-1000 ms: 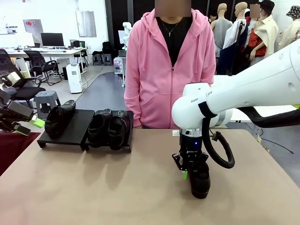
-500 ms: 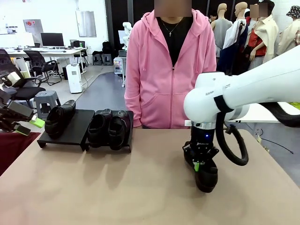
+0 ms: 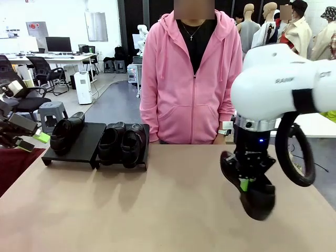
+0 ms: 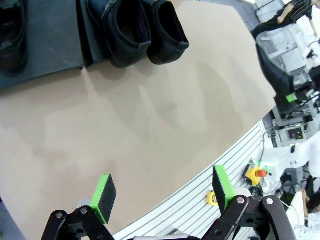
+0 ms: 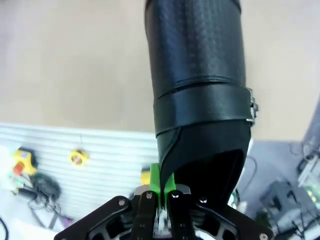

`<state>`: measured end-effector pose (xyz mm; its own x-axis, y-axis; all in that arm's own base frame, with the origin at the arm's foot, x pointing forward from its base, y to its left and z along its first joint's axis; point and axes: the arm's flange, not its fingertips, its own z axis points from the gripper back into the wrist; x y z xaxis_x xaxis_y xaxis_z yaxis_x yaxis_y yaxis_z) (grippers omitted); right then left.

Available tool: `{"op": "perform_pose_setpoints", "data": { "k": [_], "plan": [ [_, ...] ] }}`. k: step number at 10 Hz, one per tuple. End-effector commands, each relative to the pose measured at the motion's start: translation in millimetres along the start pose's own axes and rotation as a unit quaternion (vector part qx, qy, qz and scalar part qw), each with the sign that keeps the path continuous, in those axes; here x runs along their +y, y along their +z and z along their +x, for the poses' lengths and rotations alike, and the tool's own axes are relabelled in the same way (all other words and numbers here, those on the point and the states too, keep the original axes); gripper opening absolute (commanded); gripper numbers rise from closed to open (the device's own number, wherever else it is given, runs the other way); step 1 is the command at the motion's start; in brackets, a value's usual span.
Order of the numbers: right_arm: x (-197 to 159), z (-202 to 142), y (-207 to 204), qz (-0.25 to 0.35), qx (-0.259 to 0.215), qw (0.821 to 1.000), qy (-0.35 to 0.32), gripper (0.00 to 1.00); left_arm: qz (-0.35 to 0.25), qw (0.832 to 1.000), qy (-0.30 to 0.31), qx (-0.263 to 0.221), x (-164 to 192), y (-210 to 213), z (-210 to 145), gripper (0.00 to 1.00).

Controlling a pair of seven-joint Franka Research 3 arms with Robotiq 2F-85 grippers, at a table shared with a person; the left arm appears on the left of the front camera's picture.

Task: Organize the shoes by placing them on the stand.
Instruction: Pick up one Shoe and place it in the middle of the table.

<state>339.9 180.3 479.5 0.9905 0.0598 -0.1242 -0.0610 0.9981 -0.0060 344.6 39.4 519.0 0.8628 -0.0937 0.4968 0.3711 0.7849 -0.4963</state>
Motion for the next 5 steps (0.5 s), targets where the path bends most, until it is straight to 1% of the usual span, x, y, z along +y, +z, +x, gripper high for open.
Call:
{"op": "perform_pose_setpoints", "data": {
  "k": [1,2,3,4,5],
  "plan": [
    [5.9,18.0,-7.3,0.004,-0.023,1.0,0.004,0.0,-0.012,1.0,-0.008,-0.008,2.0,-1.4,-1.0,1.0],
    [5.9,18.0,-7.3,0.004,-0.023,1.0,0.004,0.0,-0.012,1.0,-0.008,-0.008,2.0,-1.4,-1.0,1.0],
    [-0.9,-2.0,0.8,-0.002,0.003,1.0,-0.001,0.0,-0.012,1.0,-0.008,-0.008,2.0,-1.4,-1.0,1.0],
    [48.5,-10.6,14.2,-0.041,-0.085,0.991,0.099,0.0,-0.012,1.0,-0.008,-0.008,2.0,-1.4,-1.0,1.0],
    [103.3,-9.6,25.2,-0.056,-0.111,0.982,0.144,0.0,-0.012,1.0,-0.008,-0.008,2.0,-1.4,-1.0,1.0]
  ]
}}
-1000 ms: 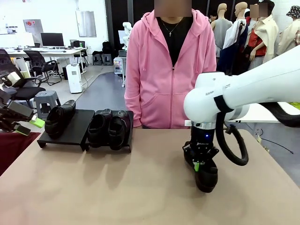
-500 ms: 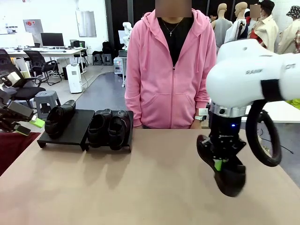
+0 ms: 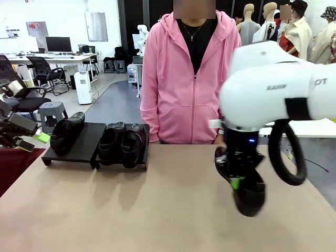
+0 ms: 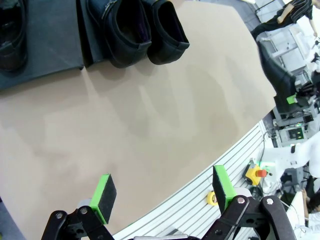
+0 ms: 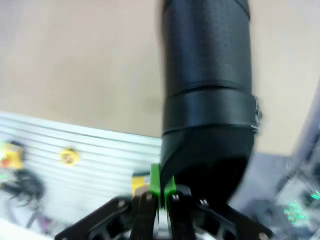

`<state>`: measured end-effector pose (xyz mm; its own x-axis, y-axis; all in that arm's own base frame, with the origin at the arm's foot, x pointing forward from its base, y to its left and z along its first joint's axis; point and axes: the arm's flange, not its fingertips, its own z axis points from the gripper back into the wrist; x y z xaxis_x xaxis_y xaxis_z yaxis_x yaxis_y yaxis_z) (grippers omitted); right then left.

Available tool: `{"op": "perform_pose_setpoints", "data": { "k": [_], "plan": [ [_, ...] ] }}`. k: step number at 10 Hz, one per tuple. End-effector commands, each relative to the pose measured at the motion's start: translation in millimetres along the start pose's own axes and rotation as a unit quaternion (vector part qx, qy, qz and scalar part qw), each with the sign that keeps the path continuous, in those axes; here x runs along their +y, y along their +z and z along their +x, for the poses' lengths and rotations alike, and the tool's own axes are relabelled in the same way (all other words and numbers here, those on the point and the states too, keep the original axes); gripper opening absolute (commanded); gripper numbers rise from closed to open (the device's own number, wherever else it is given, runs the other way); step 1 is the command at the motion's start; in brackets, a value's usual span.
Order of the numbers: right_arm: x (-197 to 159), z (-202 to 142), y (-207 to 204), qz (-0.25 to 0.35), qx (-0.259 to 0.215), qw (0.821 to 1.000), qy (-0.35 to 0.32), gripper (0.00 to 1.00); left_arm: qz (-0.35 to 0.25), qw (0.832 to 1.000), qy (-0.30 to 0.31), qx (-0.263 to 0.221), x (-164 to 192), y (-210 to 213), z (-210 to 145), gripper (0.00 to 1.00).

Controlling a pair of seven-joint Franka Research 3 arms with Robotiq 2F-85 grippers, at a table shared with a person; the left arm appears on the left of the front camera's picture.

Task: Organize the shoes by placing them on the stand.
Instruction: Pick up one Shoe and place it in the middle of the table.

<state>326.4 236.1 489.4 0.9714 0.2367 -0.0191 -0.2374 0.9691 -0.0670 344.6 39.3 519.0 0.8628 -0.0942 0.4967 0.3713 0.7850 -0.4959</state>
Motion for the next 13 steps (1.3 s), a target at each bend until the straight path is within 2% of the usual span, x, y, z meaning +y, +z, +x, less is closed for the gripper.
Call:
{"op": "perform_pose_setpoints", "data": {
  "k": [1,2,4,5,7,9,10,13],
  "plan": [
    [102.8,29.6,24.3,-0.03,-0.077,0.995,0.065,0.0,-0.012,1.0,-0.008,-0.008,2.1,-1.2,-1.1,1.0],
    [150.3,42.0,21.3,-0.044,-0.102,0.993,0.042,0.0,-0.012,1.0,-0.008,-0.008,2.1,-1.2,-1.1,1.0],
    [206.1,57.7,-0.8,-0.036,-0.074,0.996,0.044,0.0,-0.012,1.0,-0.008,-0.008,2.1,-1.2,-1.1,1.0],
    [221.3,67.8,-19.4,-0.026,-0.048,0.998,0.028,0.0,-0.012,1.0,-0.008,-0.008,2.1,-1.2,-1.1,1.0],
    [226.5,65.2,-49.6,-0.005,-0.015,0.999,0.037,0.0,-0.012,1.0,-0.008,-0.008,2.1,-1.2,-1.1,1.0],
    [222.4,56.9,-64.9,0.0,0.001,1.0,0.02,0.0,-0.012,1.0,-0.008,-0.008,2.1,-1.2,-1.1,1.0],
    [218.9,63.7,-74.1,0.007,0.014,1.0,0.009,0.0,-0.012,1.0,-0.008,-0.008,2.1,-1.2,-1.1,1.0],
    [217.8,73.7,-82.9,0.005,0.018,1.0,0.002,0.0,-0.012,1.0,-0.008,-0.008,2.1,-1.2,-1.1,1.0]
  ]
}}
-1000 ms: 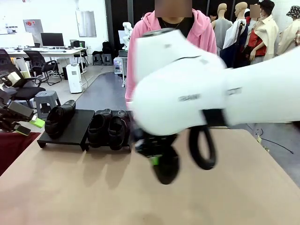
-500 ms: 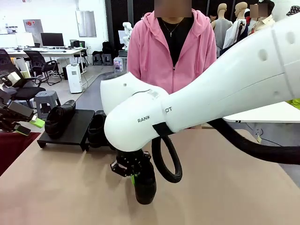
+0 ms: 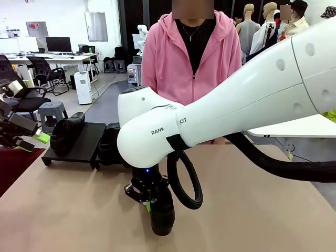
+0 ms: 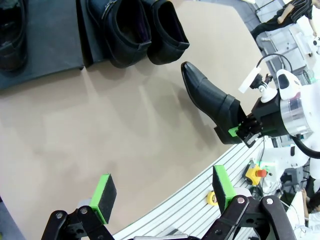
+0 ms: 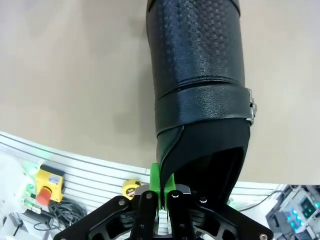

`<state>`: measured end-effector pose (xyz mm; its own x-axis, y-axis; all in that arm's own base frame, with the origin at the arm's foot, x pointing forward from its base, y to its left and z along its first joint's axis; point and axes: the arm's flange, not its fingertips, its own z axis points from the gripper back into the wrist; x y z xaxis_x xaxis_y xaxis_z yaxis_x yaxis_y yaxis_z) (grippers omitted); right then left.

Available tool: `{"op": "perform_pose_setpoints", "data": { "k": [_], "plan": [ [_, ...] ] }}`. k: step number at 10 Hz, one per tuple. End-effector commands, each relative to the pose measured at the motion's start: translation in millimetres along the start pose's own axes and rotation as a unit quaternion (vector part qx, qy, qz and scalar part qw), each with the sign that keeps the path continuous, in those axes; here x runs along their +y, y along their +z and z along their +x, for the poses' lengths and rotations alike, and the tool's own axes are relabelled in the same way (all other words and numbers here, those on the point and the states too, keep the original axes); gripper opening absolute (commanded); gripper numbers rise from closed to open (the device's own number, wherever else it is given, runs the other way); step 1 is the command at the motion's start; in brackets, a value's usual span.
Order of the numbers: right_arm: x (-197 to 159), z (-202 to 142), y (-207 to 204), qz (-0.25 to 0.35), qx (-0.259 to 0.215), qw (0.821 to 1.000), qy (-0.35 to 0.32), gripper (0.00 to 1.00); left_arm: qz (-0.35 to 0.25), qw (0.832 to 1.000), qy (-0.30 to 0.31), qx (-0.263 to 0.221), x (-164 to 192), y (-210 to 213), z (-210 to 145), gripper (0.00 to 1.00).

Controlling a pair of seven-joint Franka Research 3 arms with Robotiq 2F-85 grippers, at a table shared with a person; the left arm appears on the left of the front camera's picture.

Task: Organize the shoes by placing them on the stand.
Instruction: Pick up one Shoe and place it in the middle of the table.

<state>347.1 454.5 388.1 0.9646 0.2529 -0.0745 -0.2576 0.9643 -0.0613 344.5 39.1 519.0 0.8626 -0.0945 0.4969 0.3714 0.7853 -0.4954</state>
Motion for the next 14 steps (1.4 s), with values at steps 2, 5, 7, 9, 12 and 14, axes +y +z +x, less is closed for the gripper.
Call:
{"op": "perform_pose_setpoints", "data": {
  "k": [2,5,7,9,12,14],
  "plan": [
    [2.8,6.7,-4.1,0.008,0.005,1.0,-0.001,0.0,-0.012,1.0,-0.008,-0.008,2.4,-1.2,-1.1,1.0],
    [1.4,5.4,-3.4,0.013,-0.003,1.0,0.004,1.0,-0.012,1.0,-0.008,-0.008,2.4,-1.2,-1.1,1.0],
    [-11.3,-2.3,7.1,0.019,-0.018,1.0,0.003,1.0,-0.012,1.0,-0.008,-0.008,2.4,-1.2,-1.1,1.0],
    [-68.6,-31.4,45.7,0.061,-0.039,0.995,0.065,1.0,-0.012,1.0,-0.008,-0.008,2.4,-1.2,-1.1,1.0],
    [-248.6,-100.2,99.3,0.128,-0.062,0.98,0.141,1.0,-0.012,1.0,-0.008,-0.008,2.4,-1.2,-1.1,1.0],
    [-353.8,-137.7,96.8,0.252,-0.104,0.935,0.225,1.0,-0.012,1.0,-0.008,-0.008,2.4,-1.2,-1.1,1.0]
  ]
}}
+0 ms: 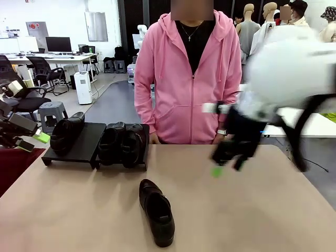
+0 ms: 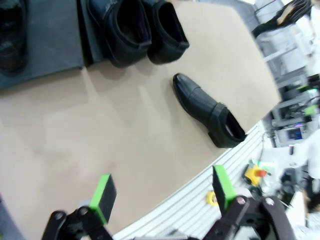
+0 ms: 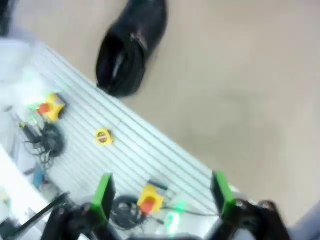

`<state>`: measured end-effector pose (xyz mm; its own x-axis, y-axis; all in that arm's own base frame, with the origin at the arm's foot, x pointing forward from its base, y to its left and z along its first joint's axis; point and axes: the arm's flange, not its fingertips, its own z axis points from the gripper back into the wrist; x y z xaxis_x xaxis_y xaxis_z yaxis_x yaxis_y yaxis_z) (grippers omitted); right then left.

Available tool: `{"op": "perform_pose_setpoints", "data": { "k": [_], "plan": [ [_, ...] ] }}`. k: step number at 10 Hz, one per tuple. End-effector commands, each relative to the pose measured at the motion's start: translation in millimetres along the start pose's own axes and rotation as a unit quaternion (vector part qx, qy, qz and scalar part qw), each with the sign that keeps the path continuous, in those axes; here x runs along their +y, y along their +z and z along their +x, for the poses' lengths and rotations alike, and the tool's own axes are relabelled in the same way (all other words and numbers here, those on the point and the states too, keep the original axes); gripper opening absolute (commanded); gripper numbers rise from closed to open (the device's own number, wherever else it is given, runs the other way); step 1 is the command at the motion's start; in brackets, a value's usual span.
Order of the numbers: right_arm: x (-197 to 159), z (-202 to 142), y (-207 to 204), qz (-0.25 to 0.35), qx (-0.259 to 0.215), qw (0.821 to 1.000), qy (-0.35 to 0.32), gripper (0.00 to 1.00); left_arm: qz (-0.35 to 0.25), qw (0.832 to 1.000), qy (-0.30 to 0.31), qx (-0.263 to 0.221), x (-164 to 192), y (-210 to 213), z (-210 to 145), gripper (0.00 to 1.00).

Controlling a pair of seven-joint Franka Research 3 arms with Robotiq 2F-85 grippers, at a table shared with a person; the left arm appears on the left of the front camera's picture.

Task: Organize the shoes by placing them on the stand.
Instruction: Pick up one Shoe and place it in the middle of the table.

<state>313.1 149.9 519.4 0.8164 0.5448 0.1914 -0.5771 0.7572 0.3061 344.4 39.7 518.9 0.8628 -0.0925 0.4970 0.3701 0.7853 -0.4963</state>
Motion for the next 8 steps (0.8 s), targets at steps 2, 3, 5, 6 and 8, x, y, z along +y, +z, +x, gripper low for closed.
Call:
{"op": "perform_pose_setpoints", "data": {
  "k": [2,3,5,6,8],
  "plan": [
    [-98.0,-88.2,26.7,0.134,-0.08,0.988,0.012,1.0,-0.012,1.0,-0.008,-0.008,1.9,-1.5,-0.9,1.0],
    [-111.8,-107.5,24.5,0.137,-0.139,0.98,-0.045,1.0,-0.012,1.0,-0.008,-0.008,1.9,-1.5,-0.9,1.0],
    [-113.5,-113.5,14.7,0.099,-0.193,0.97,-0.111,1.0,-0.012,1.0,-0.008,-0.008,1.9,-1.5,-0.9,1.0],
    [-107.4,-100.7,8.5,0.08,-0.182,0.974,-0.109,1.0,-0.012,1.0,-0.008,-0.008,1.9,-1.5,-0.9,1.0],
    [-141.2,-115.7,54.7,0.125,-0.164,0.975,-0.077,1.0,-0.012,1.0,-0.008,-0.008,1.9,-1.5,-0.9,1.0]
  ]
}}
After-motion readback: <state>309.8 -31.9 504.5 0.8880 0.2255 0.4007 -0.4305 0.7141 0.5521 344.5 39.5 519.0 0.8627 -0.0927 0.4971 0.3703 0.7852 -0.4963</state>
